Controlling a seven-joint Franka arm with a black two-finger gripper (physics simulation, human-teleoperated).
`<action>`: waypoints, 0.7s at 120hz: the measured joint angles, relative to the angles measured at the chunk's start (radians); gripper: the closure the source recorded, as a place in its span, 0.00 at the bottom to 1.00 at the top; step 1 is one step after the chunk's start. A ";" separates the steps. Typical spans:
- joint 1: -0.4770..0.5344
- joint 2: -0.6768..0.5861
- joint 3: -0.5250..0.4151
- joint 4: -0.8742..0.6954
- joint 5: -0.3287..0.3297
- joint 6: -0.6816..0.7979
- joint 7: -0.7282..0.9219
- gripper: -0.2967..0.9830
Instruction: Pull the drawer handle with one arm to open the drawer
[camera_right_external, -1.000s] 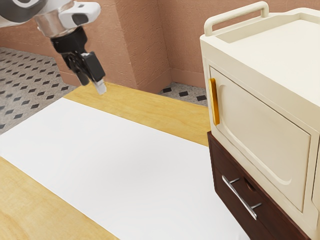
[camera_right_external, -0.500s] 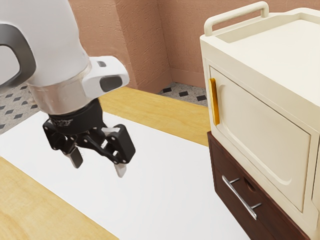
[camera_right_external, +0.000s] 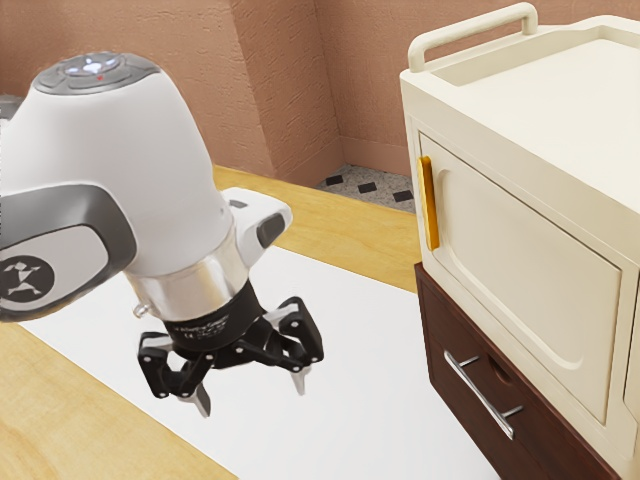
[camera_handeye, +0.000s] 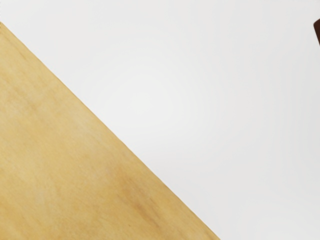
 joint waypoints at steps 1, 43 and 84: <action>0.001 -0.002 0.000 -0.004 0.000 0.004 -0.006 0.23; -0.079 -0.042 0.071 -0.143 0.010 0.248 -0.182 0.23; -0.185 0.051 0.158 -0.144 0.013 0.485 -0.282 0.23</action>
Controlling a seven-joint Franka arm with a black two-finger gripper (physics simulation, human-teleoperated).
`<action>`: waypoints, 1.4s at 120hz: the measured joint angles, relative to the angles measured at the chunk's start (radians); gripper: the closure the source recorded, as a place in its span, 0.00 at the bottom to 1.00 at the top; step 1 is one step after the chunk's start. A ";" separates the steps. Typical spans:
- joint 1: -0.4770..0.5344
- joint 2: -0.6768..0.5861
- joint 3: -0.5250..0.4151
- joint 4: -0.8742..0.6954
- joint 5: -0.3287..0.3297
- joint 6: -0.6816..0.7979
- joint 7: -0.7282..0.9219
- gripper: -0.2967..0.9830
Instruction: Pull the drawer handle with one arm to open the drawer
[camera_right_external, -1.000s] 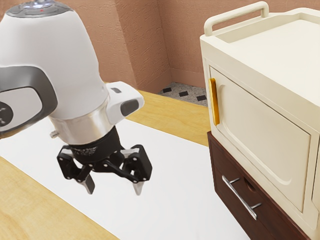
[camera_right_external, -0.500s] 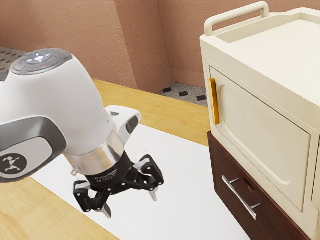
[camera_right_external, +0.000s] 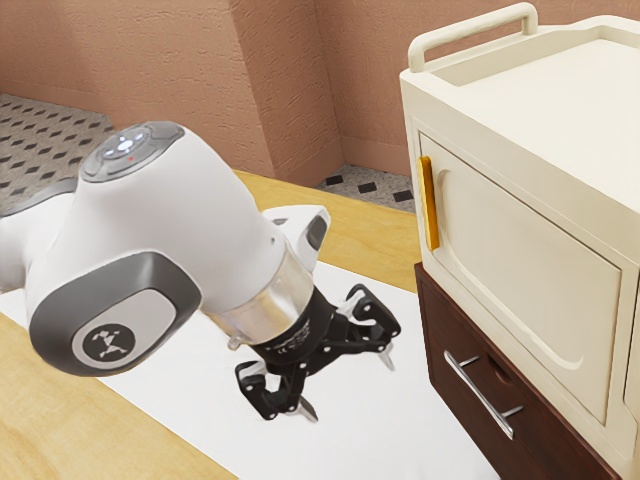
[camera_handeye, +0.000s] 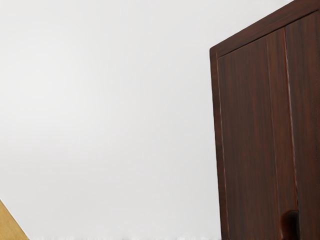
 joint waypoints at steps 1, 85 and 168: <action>-0.001 0.002 0.000 0.000 0.000 0.004 -0.002 0.23; -0.096 0.111 0.001 0.002 -0.001 0.200 -0.092 0.23; -0.099 0.174 0.001 0.020 -0.007 0.268 -0.122 0.23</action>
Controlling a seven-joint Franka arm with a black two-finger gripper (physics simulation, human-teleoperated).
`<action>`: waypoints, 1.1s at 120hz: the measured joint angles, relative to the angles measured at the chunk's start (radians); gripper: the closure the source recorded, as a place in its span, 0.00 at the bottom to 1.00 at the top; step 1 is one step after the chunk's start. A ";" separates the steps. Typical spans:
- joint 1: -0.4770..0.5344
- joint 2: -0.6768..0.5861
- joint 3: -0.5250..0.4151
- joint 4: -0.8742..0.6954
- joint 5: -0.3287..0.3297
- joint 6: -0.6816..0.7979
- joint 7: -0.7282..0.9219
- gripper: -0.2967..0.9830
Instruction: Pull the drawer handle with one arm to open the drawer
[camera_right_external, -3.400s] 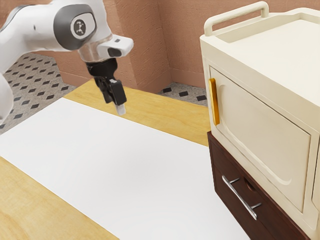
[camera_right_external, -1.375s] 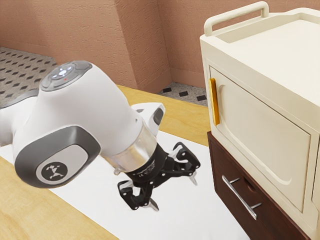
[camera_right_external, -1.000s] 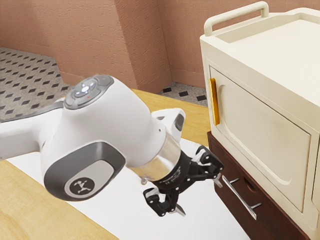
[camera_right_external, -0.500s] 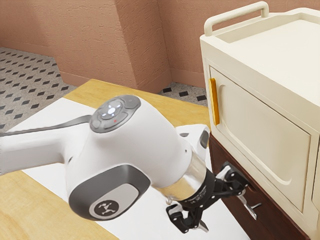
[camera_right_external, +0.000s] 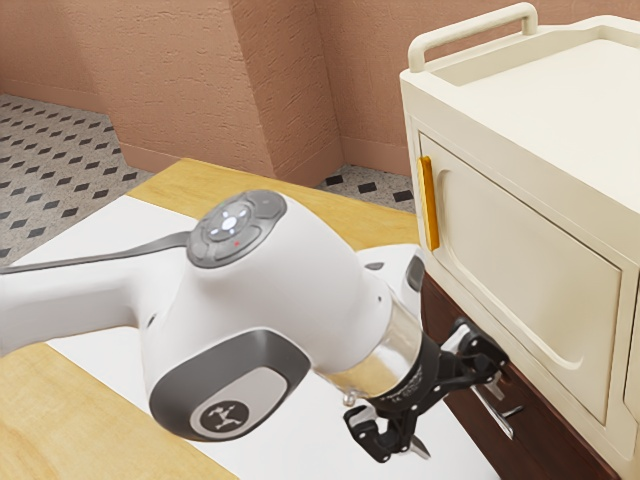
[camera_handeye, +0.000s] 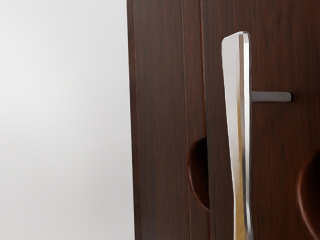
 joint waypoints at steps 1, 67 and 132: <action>0.000 0.000 0.000 0.000 0.000 0.000 0.000 0.23; 0.002 0.002 0.009 -0.012 0.005 -0.008 -0.009 0.35; 0.017 -0.182 0.034 -0.180 0.008 -0.053 -0.011 0.37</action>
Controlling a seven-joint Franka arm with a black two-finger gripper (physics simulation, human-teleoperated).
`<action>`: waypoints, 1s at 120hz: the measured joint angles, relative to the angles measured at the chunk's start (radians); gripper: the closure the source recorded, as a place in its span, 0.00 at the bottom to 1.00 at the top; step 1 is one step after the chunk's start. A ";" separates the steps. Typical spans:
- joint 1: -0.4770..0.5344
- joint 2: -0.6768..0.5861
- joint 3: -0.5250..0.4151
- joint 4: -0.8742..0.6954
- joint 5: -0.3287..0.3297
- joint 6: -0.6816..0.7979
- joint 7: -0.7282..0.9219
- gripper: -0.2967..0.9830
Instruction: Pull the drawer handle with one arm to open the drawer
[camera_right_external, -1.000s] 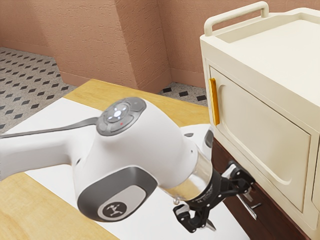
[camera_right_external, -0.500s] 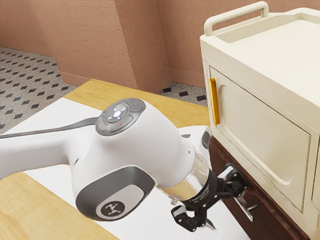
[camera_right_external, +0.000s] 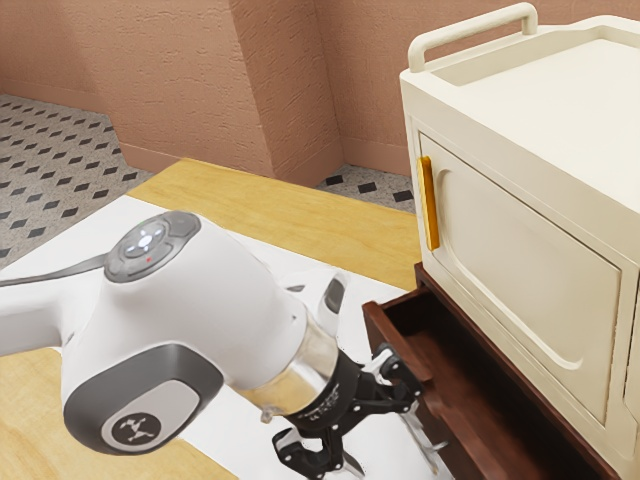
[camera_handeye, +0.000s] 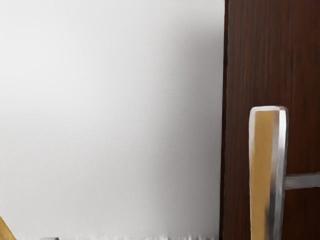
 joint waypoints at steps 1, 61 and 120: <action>0.000 -0.003 0.000 -0.003 0.000 0.000 0.000 0.37; -0.002 -0.167 0.046 -0.100 0.035 -0.031 -0.002 0.37; -0.032 -0.257 0.128 0.198 0.185 -0.257 -0.015 0.31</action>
